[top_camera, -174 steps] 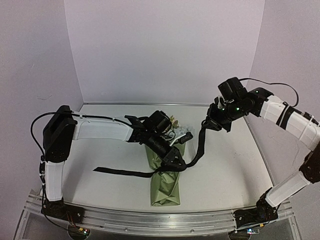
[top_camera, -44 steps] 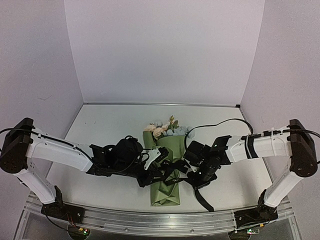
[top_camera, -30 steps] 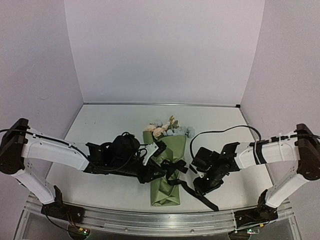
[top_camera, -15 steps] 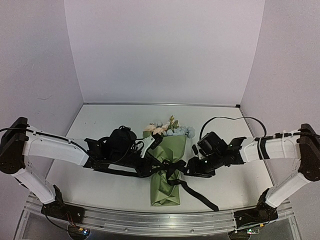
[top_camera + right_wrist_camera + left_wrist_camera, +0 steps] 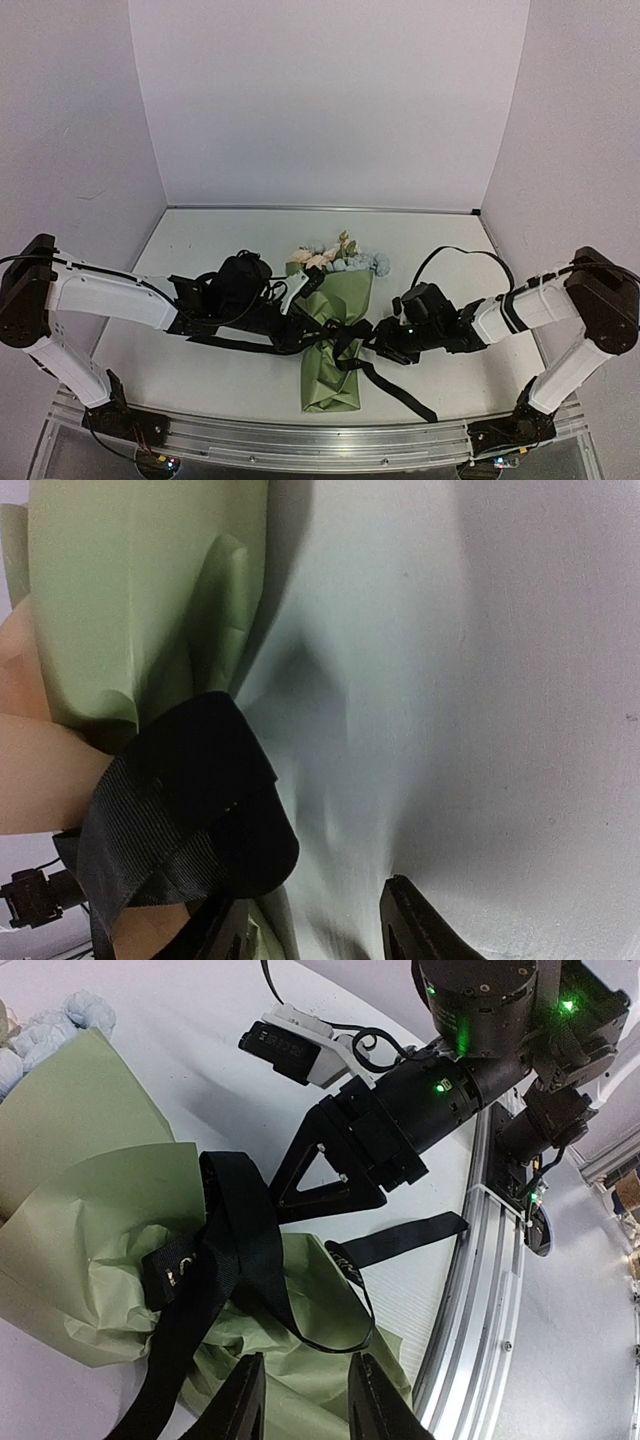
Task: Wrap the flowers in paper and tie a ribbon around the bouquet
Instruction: Cross the half-tied ribbon over the folded bouquet.
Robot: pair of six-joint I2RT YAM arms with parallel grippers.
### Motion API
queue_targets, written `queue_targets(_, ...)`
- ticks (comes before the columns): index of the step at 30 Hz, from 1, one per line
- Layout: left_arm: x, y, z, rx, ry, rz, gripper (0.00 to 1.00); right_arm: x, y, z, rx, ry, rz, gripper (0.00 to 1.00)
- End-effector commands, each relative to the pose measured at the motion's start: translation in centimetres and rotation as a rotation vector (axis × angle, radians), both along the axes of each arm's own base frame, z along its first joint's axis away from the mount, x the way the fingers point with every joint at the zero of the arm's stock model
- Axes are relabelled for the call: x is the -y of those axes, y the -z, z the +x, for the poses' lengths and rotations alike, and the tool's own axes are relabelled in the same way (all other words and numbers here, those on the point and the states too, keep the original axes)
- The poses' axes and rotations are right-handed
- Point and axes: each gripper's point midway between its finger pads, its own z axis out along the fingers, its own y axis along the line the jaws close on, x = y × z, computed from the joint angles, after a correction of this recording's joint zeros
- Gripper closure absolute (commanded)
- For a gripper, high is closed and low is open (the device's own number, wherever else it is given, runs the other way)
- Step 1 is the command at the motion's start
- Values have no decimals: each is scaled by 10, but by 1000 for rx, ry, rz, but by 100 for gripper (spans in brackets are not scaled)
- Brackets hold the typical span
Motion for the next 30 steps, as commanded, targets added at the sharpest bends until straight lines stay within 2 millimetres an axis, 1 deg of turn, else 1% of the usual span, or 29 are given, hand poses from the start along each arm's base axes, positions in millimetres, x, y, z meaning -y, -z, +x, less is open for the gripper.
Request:
queue_targets(1,9,-28,5,26,10,-86,69,-2,-27,9,98,33,89,52)
queue_targets(5,9,-27,6,21,11,-83,70,-1,-25,0,90,12,88,54)
queue_targets(8,10,-27,6,16,17,-83,70,5,-23,-4,111,10,71,54)
queue_targets(10,10,-26,6,12,18,-82,70,5,-26,-2,137,3,67,52)
queue_targets(15,10,-22,7,3,18,-71,71,-3,-41,4,194,-26,90,52)
queue_targets(18,10,-22,8,2,18,-70,71,-1,-38,6,203,-19,73,51)
queue_targets(24,11,-21,8,-8,23,-72,71,-3,-34,11,210,-19,65,51)
queue_targets(30,13,-17,6,-22,33,-68,71,-12,-35,17,226,-23,94,50)
